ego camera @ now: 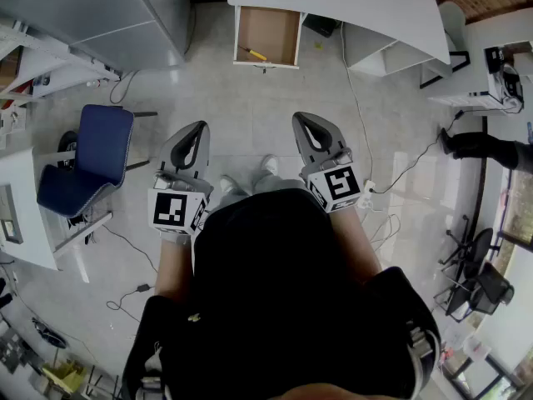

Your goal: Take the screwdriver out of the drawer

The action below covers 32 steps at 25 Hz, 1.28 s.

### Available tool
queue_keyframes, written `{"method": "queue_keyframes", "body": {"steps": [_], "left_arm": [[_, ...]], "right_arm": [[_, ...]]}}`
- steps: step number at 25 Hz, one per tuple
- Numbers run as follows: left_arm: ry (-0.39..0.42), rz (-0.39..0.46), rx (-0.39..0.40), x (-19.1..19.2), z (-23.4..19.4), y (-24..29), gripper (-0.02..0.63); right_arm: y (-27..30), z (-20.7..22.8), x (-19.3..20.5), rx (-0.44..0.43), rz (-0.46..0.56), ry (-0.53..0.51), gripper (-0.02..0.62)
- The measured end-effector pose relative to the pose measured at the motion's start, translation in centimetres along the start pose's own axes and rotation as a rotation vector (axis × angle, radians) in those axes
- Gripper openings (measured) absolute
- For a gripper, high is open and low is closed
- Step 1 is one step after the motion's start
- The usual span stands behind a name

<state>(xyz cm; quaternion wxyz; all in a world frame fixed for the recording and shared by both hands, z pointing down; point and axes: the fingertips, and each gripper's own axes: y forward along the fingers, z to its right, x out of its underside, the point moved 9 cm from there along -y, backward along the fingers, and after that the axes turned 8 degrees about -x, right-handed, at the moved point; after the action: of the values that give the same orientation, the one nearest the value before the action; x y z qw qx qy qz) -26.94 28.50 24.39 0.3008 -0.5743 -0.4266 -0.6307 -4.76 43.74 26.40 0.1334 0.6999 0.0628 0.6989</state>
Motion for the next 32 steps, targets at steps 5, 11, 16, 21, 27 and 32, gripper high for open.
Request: {"method": "queue_keyframes", "body": {"steps": [5,11,16,21,27,32], "left_arm": [[0.01,-0.002,0.001,-0.3,1.7,1.2,0.003],[0.025,-0.012,-0.012,-0.8,3.8,3.3,0.003],[0.041,-0.026,-0.038,-1.4,5.7,4.8,0.003],[0.028,-0.056,-0.07,-0.8,5.7,6.0,0.003],[0.004,-0.072,-0.074,-0.2,3.6,8.8,0.003],[0.016,-0.08,-0.053,-0.4,-0.4,12.4,0.003]], "right_arm": [[-0.9,1.7,0.3,-0.004,-0.005,0.002,0.012],[-1.8,4.7,0.8,-0.013,0.022,0.036,0.012],[-2.6,7.6,1.5,-0.044,0.023,0.051,0.012],[-2.1,9.7,2.2,-0.055,0.006,0.059,0.012],[1.1,11.7,2.2,-0.054,-0.017,0.066,0.012],[5.7,13.1,0.8,-0.052,-0.037,0.062,0.012]]}}
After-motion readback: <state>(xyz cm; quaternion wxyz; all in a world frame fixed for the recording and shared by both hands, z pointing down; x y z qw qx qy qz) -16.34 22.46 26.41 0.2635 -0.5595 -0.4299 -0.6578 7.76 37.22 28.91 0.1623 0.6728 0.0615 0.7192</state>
